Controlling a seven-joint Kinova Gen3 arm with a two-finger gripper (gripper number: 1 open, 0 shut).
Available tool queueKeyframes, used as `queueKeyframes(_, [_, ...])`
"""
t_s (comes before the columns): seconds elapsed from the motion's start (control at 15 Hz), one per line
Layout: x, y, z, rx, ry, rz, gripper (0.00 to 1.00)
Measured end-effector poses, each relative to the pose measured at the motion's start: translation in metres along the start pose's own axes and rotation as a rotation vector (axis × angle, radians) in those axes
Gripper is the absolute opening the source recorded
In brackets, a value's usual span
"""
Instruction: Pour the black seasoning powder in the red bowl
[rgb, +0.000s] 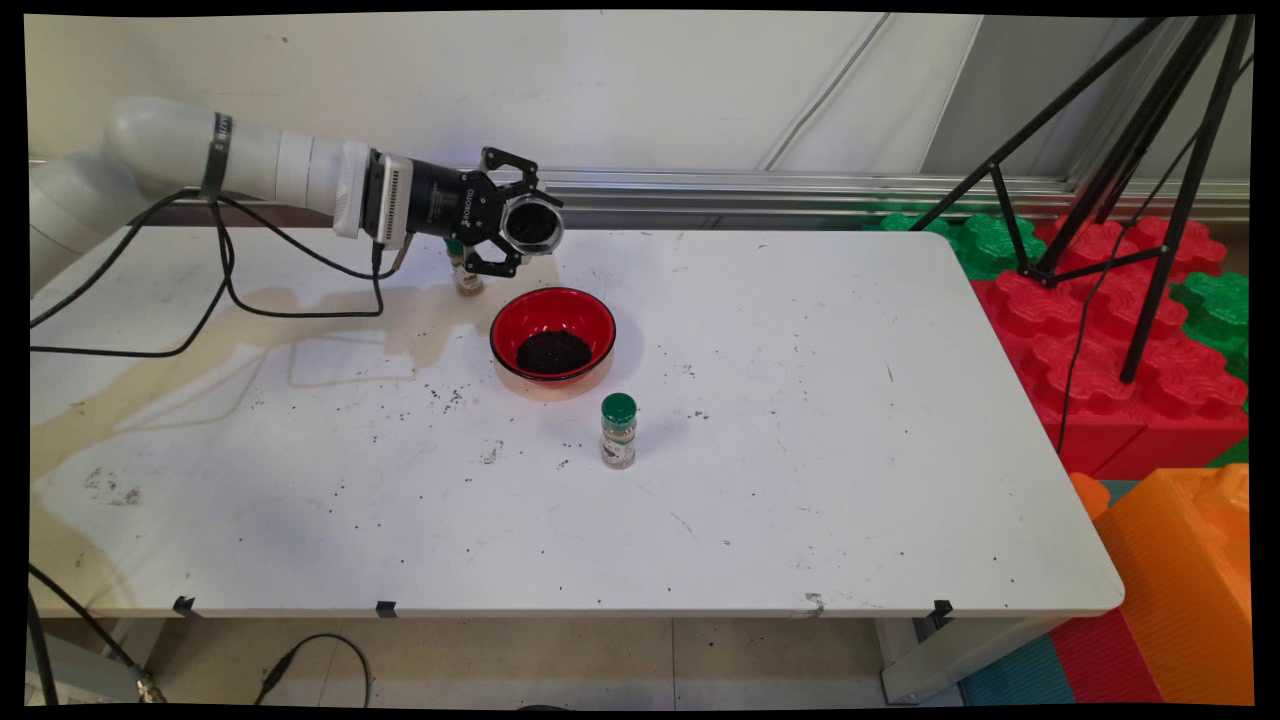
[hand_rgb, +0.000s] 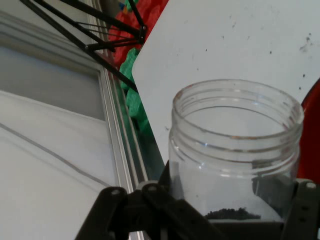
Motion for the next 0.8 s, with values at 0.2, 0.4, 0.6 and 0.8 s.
queueKeyframes(0.2, [0.0006,0.0011,0.0013,0.000,-0.009,0.068,0.00])
queueKeyframes(0.4, [0.0017,0.0019,0.0025,0.001,-0.017,0.135,0.00])
queueKeyframes(0.6, [0.0030,0.0024,0.0034,0.002,-0.022,0.190,0.00])
queueKeyframes(0.8, [0.0048,0.0030,0.0044,0.005,-0.030,0.258,0.00])
